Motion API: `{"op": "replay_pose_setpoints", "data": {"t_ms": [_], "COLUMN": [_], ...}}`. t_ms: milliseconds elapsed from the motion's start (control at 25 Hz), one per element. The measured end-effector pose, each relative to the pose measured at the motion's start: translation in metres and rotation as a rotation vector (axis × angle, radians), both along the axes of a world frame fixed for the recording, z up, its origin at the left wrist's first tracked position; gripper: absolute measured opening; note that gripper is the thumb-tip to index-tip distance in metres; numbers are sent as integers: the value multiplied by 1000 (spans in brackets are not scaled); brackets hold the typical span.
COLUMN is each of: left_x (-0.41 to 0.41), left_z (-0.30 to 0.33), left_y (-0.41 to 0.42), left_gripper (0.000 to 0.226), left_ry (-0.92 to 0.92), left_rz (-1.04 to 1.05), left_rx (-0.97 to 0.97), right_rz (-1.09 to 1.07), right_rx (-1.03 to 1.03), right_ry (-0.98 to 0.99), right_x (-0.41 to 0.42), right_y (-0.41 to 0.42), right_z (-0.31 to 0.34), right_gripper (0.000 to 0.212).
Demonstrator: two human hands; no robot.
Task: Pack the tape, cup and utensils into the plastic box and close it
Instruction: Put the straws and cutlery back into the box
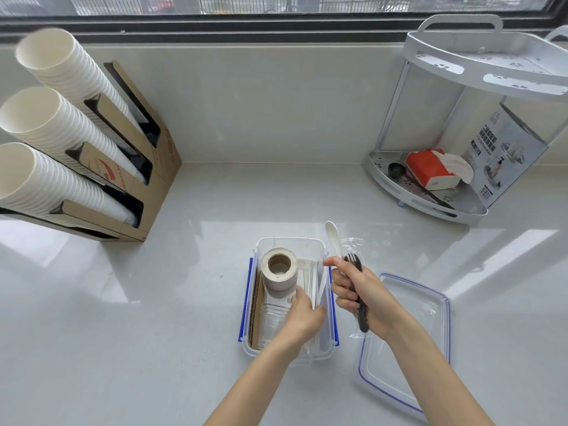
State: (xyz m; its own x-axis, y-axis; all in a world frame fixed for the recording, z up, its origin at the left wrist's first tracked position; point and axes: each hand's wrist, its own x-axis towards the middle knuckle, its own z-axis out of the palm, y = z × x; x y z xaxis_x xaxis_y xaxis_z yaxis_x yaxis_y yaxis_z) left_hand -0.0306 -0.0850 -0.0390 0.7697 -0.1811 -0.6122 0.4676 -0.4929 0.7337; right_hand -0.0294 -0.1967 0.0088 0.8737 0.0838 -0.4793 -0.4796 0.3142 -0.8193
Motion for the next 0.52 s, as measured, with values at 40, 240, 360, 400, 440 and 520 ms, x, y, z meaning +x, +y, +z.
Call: {"op": "replay_pose_setpoints", "data": {"t_ms": [40,240,360,400,440,520], "left_x": [-1,-8,-11,-12,-13,-15], "left_z": [-2,2,7,7,8,9], "left_y": [1,0,1,2,2,2], "left_gripper": [55,55,58,59,60,62], "left_ry": [-5,-99,-136,-142,-153,-182], "left_rz": [-13,-77,-123,-125,-125,-129], "left_rx": [-2,-11,-4,1,4,-4], "right_rz": [5,13,23,25,25,24], "right_rx": [-2,-5,-3,-4,-5,-7], "right_ry": [1,4,3,3,3,1], "right_x": [0,-2,-2,-2,-2,-2], "right_y": [0,2,2,2,3,3], "right_z": [0,0,-1,-1,-1,-2], "right_gripper": [19,18,18,18,18,18]}}
